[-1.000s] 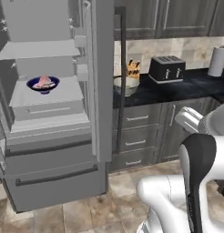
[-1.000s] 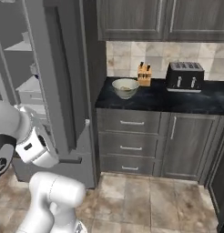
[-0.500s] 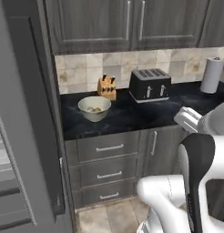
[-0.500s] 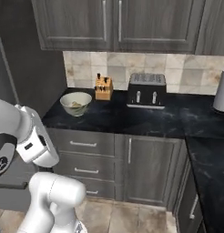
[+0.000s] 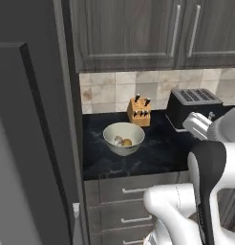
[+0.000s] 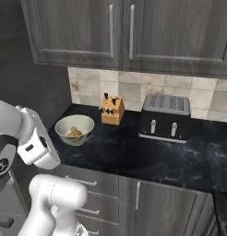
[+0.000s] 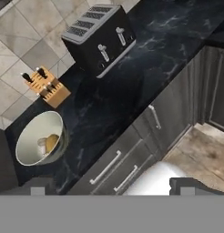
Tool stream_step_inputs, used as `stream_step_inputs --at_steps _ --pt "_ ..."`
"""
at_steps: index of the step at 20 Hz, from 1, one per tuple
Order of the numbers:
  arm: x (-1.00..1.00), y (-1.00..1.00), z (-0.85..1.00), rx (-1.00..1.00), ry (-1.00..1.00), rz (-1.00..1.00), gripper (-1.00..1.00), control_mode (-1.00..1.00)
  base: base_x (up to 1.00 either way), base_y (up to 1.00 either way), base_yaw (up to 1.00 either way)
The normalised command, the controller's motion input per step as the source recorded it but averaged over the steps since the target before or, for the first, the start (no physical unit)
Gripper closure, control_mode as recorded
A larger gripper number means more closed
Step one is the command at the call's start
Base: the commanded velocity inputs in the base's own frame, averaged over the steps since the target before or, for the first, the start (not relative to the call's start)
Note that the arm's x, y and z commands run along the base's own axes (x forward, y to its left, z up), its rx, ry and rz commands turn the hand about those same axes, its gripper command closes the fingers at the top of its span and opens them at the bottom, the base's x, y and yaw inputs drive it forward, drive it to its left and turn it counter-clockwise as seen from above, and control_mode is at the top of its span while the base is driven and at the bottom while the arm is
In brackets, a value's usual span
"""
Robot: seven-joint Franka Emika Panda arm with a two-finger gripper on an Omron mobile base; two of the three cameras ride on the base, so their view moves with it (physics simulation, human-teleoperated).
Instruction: Place the bowl with the potato and mushroom on the top shelf of the fridge. Place the bowl with the fish and steak on the second highest shelf of the fridge.
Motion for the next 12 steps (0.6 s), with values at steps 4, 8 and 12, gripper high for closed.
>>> stream_step_inputs --at_steps 4,8,12 --pt "0.00 0.00 0.00 0.00 0.00 0.00 -1.00 1.00 0.89 0.08 0.05" --pt "0.00 0.00 0.00 0.00 0.00 0.00 -1.00 1.00 0.62 0.29 0.02" --pt "0.21 0.08 -0.28 0.00 0.11 0.06 -1.00 -1.00 0.28 0.05 0.04"
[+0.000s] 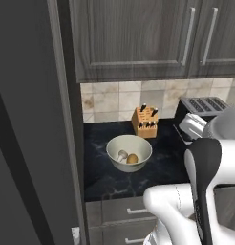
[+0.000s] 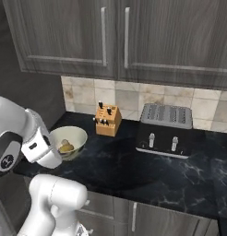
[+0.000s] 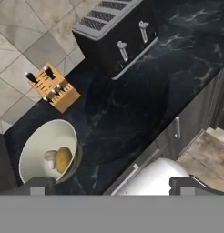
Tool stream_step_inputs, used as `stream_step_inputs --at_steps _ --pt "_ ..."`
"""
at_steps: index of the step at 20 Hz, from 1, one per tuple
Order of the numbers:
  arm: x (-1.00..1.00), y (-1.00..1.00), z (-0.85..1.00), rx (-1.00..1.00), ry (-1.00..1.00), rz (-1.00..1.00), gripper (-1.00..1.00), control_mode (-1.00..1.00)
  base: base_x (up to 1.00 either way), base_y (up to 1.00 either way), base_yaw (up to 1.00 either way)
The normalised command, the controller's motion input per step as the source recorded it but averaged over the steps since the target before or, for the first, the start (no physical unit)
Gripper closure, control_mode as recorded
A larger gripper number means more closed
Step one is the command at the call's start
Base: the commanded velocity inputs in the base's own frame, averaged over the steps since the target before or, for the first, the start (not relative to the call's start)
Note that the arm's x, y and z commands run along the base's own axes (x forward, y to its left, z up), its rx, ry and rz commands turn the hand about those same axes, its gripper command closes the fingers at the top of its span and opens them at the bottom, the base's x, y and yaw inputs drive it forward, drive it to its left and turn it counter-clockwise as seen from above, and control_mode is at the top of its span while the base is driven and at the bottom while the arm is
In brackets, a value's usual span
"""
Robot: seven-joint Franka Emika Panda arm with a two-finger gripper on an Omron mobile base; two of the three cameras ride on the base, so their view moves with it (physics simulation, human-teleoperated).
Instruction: Place the bowl with the potato and mushroom on the top shelf of the fridge. Place the bowl with the fish and steak on the second highest shelf of the fridge.
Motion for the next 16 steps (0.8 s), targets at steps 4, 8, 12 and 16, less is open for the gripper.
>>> stream_step_inputs --at_steps 4,8,12,16 --pt "0.87 0.33 -0.77 0.02 0.34 0.11 -1.00 -1.00 0.00 0.00 0.00" --pt "1.00 0.29 -0.64 0.07 0.29 0.11 -1.00 -1.00 0.00 0.00 0.00" --pt "1.00 0.01 -0.73 0.07 0.15 0.01 -1.00 -1.00 0.00 0.00 0.00" --pt "0.97 0.00 -0.69 0.11 0.06 0.02 -1.00 -1.00 0.00 0.00 0.00"
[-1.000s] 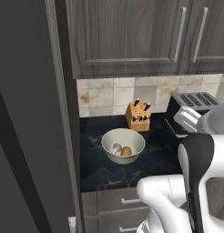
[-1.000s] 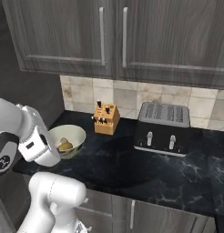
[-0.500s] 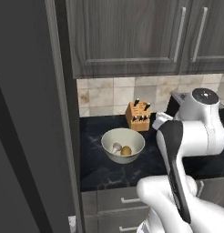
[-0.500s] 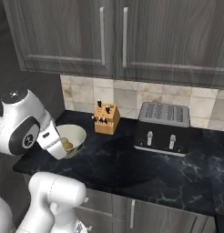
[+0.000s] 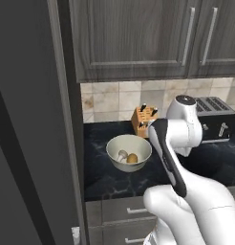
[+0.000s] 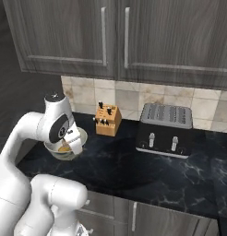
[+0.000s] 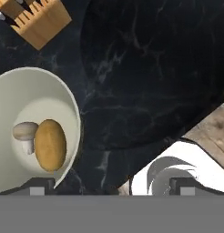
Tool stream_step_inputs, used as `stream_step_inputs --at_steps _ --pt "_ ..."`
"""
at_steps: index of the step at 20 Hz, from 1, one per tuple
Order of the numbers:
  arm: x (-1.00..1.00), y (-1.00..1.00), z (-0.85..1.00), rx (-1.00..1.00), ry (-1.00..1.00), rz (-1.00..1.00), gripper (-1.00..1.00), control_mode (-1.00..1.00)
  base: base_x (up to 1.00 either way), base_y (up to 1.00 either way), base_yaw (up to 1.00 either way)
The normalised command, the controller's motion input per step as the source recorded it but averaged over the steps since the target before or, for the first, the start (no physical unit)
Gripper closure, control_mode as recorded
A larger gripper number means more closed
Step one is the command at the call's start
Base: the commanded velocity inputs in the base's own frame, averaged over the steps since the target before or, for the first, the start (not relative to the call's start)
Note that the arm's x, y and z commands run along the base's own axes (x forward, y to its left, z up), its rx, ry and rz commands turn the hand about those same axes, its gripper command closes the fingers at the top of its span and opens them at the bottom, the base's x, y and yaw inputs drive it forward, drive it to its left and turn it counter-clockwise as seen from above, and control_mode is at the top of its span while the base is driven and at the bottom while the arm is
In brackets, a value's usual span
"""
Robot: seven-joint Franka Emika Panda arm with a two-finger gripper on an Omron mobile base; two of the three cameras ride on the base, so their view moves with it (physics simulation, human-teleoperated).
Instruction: Place the bowl with the potato and mushroom on the top shelf of the fridge. Place the bowl with the fish and steak on the second highest shelf of the fridge.
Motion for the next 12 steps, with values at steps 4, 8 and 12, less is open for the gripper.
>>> stream_step_inputs --at_steps 4,8,12 --pt "0.81 0.00 -0.58 0.12 0.00 0.02 -1.00 -1.00 0.00 0.00 0.00" --pt "0.74 0.03 -0.60 0.03 0.01 0.04 -1.00 -1.00 0.00 0.00 0.00" --pt "0.74 0.11 -0.49 0.00 0.08 0.01 -1.00 -1.00 0.00 0.00 0.00"
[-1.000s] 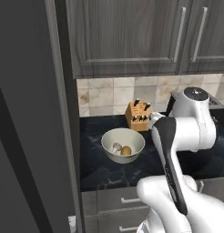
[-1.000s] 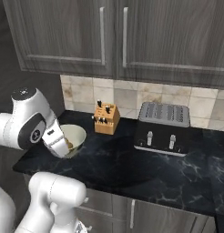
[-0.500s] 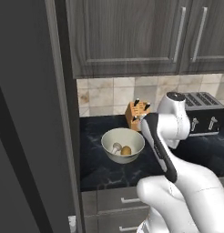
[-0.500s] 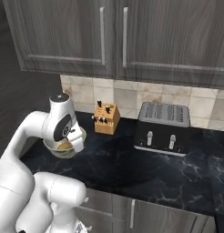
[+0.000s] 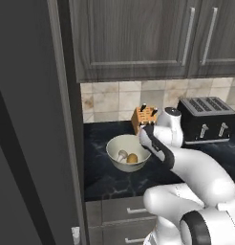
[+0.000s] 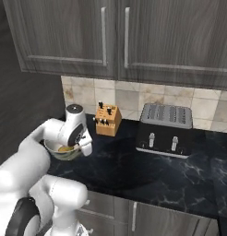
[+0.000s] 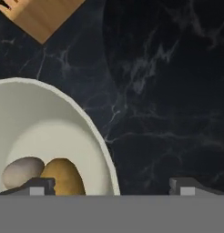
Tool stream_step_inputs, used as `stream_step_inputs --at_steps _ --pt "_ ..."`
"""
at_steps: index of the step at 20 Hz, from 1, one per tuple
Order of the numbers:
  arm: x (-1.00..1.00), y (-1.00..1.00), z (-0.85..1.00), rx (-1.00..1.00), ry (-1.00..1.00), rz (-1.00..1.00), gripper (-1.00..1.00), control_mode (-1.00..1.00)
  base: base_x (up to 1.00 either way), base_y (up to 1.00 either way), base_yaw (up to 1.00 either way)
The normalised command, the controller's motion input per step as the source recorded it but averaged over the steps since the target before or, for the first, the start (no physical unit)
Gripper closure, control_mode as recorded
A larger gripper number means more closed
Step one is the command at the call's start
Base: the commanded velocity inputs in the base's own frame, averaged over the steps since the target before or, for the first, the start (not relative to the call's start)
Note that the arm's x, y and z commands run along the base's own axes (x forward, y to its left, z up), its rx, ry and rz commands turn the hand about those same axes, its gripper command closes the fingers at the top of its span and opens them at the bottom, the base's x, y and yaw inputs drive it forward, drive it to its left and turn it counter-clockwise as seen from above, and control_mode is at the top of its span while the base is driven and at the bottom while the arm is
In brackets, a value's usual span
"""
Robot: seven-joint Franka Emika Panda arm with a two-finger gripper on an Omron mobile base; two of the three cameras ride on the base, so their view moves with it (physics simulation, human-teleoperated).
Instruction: Place the bowl with the potato and mushroom on the top shelf of the fridge. Place the bowl with the fish and steak on the second highest shelf of the fridge.
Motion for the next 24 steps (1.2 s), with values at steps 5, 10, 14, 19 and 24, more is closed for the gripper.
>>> stream_step_inputs --at_steps 5,10,14,19,24 --pt "0.49 0.04 -0.25 0.00 0.09 0.00 -1.00 -1.00 0.00 0.00 0.00" --pt "0.20 0.05 -0.35 0.00 0.10 0.00 -1.00 -1.00 0.00 0.00 0.00" --pt "0.00 0.00 -0.50 0.00 0.06 0.00 1.00 -1.00 0.00 0.00 0.00" --pt "0.00 0.00 -0.16 -0.03 0.00 0.00 1.00 -1.00 0.00 0.00 0.00" --pt "-0.24 0.00 0.02 0.01 -0.01 0.01 1.00 -1.00 0.00 0.00 0.00"
